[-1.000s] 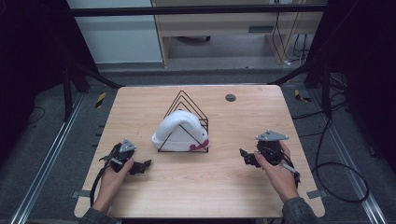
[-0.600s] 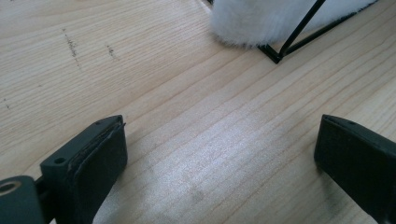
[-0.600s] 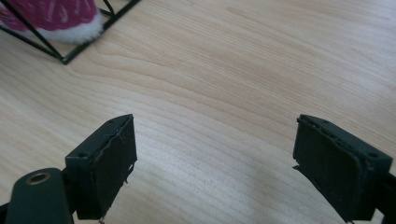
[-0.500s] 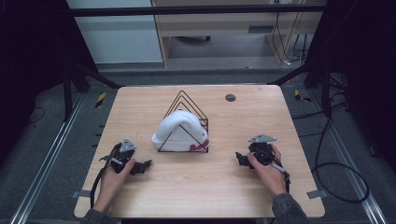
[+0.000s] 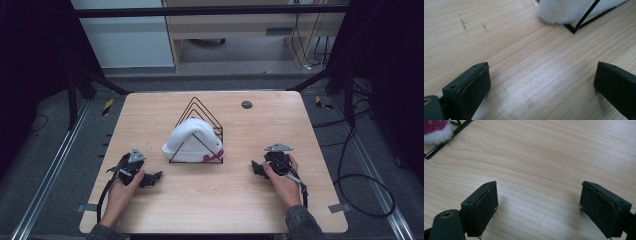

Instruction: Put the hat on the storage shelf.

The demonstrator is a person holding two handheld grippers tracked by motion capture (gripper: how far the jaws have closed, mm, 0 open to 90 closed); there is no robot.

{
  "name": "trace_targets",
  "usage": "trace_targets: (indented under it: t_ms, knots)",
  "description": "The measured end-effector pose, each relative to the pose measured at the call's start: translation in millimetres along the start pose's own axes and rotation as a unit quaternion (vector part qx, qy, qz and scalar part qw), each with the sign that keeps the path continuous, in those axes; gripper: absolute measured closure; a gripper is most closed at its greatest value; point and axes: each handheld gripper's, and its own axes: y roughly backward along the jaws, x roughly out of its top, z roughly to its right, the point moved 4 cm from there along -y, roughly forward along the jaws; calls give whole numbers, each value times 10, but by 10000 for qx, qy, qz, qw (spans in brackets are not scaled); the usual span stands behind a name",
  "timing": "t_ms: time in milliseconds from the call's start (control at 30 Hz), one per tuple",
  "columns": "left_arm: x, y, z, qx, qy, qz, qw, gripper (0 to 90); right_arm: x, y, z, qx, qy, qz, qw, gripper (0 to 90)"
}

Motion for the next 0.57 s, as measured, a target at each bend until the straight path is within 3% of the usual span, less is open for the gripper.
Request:
trace_targets:
  t_ms: [333, 567]
  knots:
    - [-1, 0, 1, 1, 0, 1, 10000, 0, -48, -7, -14, -3, -58, 55, 10000, 137]
    - [-4, 4, 0, -7, -10, -5, 10000, 0, -65, 8, -59, -212, -230, 75, 9995, 137]
